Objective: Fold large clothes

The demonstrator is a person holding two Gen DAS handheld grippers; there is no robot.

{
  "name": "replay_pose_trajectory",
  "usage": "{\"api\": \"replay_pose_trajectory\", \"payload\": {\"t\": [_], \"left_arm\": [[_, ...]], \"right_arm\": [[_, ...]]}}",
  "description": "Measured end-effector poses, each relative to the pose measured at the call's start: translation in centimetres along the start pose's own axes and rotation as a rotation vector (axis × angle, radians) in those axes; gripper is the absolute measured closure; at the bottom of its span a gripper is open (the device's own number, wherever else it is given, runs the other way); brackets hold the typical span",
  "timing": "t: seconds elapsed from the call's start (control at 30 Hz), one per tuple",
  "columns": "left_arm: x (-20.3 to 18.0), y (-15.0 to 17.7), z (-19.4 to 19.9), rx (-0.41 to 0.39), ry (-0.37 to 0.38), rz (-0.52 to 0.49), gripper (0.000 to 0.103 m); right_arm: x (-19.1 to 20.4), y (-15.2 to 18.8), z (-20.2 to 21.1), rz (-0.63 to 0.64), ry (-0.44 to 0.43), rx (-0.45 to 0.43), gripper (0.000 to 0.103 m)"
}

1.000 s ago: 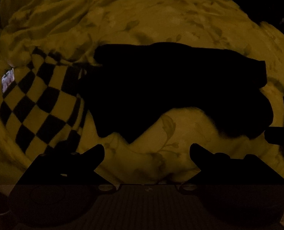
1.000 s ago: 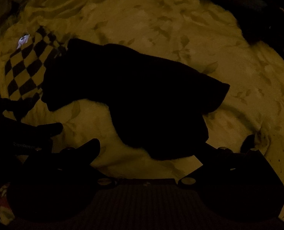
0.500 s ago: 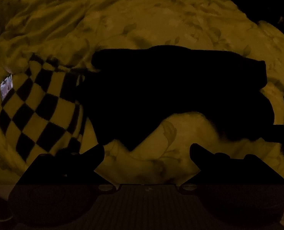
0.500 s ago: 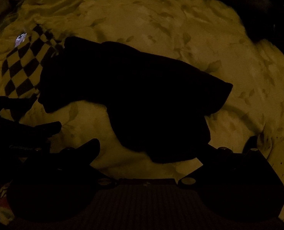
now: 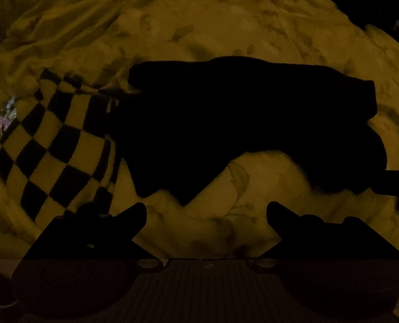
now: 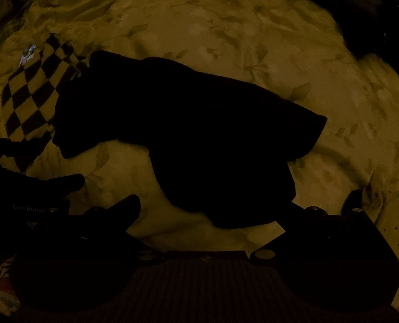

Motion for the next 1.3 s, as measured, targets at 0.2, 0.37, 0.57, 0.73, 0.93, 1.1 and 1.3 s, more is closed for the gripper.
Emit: {"api": "replay_pose_trajectory", "payload": {"t": [0.2, 0.37, 0.57, 0.73, 0.93, 1.1, 1.3], "left_arm": [[-0.2, 0.0, -0.4, 0.000, 0.024, 0.000, 0.000], [1.1, -0.4, -0.7, -0.060, 0.030, 0.015, 0.000], [5.6, -3.4, -2.2, -0.117, 0.051, 0.060, 0.000], [5.2, -5.8, -5.0, -0.100, 0.035, -0.032, 0.000], [3.6, -5.0, -6.3, -0.132, 0.053, -0.082, 0.000], [5.0, -2.7, -2.5, -0.247, 0.062, -0.013, 0.058], [5.4, 0.7, 2.4, -0.329, 0.128, 0.023, 0.067]], "right_arm": [[-0.4, -0.1, -0.2, -0.005, -0.006, 0.001, 0.001], [-1.2, -1.2, 0.0, -0.020, -0.049, -0.051, 0.001], [-2.1, -5.4, -0.7, -0.078, -0.141, -0.126, 0.001], [-0.4, -7.1, -4.3, -0.062, -0.141, -0.089, 0.003], [-0.4, -5.8, -8.4, -0.112, -0.151, -0.005, 0.079], [-2.6, -5.2, -2.8, -0.166, -0.211, -0.182, 0.083], [-7.1, -1.4, 5.4, -0.158, -0.287, -0.310, 0.086]]}}
Point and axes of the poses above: each gripper's, at about its wrist camera, not at the fingertips, and z roughly against the way its jaws point, x to its left, y to its underside, the point moved 4 cm from there along -z, roughly the way its jaws point, and after that the axes turned 15 degrees about -z, right-handed, at the moved point
